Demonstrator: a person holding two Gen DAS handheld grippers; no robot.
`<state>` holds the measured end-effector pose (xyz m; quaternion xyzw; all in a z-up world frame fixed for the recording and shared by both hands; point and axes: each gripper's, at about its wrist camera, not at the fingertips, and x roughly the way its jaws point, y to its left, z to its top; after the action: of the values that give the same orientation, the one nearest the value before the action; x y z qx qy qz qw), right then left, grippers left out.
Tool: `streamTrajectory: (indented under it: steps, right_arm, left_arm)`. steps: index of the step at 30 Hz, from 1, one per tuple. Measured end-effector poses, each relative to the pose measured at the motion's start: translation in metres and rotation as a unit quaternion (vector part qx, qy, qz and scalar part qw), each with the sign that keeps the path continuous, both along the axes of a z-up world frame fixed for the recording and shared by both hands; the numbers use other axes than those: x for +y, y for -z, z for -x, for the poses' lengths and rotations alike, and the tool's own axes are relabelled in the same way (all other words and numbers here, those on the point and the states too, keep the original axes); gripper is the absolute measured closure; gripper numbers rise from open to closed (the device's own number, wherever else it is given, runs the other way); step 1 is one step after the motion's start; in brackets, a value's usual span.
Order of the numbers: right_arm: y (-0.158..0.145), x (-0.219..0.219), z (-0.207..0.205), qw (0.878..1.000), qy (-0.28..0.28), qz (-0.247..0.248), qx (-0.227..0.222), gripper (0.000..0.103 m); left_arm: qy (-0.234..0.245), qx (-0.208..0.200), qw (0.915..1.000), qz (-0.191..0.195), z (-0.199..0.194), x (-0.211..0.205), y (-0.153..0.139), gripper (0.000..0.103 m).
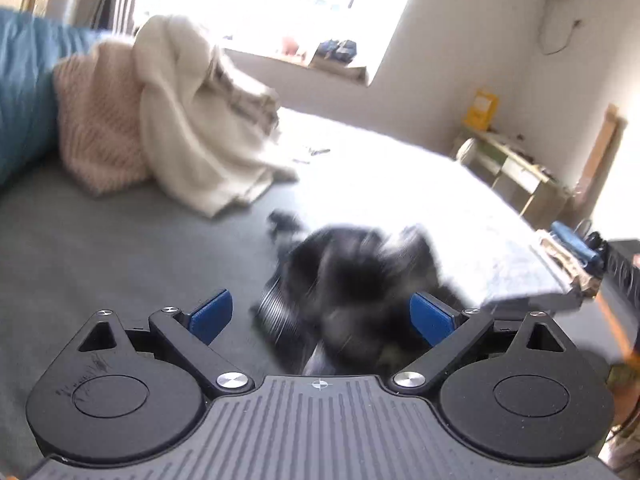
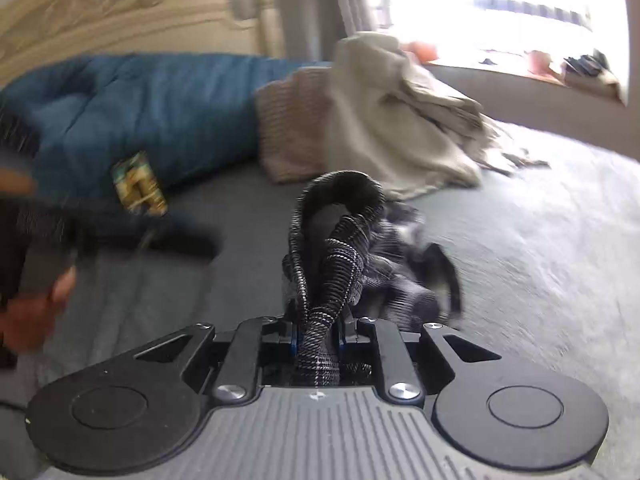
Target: Fold clothes
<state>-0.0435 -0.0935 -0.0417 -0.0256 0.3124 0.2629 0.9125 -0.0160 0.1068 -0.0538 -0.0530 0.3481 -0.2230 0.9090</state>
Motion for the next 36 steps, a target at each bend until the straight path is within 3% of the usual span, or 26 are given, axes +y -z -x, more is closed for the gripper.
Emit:
streamTrajectory:
  steps: [5,8,22,27,36]
  right_arm:
    - [0.007,0.034,0.022,0.995,-0.067,0.068,-0.036,0.085]
    - [0.011,0.043,0.027,0.993,-0.078,0.082,-0.040,0.085]
    - [0.017,0.036,0.020,0.996,-0.060,0.067,-0.016,0.085]
    - [0.017,0.034,0.020,0.996,-0.058,0.065,-0.013,0.085]
    - [0.019,0.042,0.027,0.994,-0.074,0.082,-0.023,0.085]
  left_arm:
    - [0.008,-0.031,0.9995,-0.004,-0.004,-0.002,-0.011,0.006]
    - [0.007,-0.036,0.9993,0.000,-0.005,0.002,-0.012,0.006]
    - [-0.020,-0.013,0.9992,0.031,0.008,0.032,-0.003,0.006]
    - [-0.027,-0.005,0.9995,0.014,0.005,0.030,0.002,0.006]
    - [-0.008,0.010,0.9941,-0.108,-0.007,-0.002,0.025,0.007]
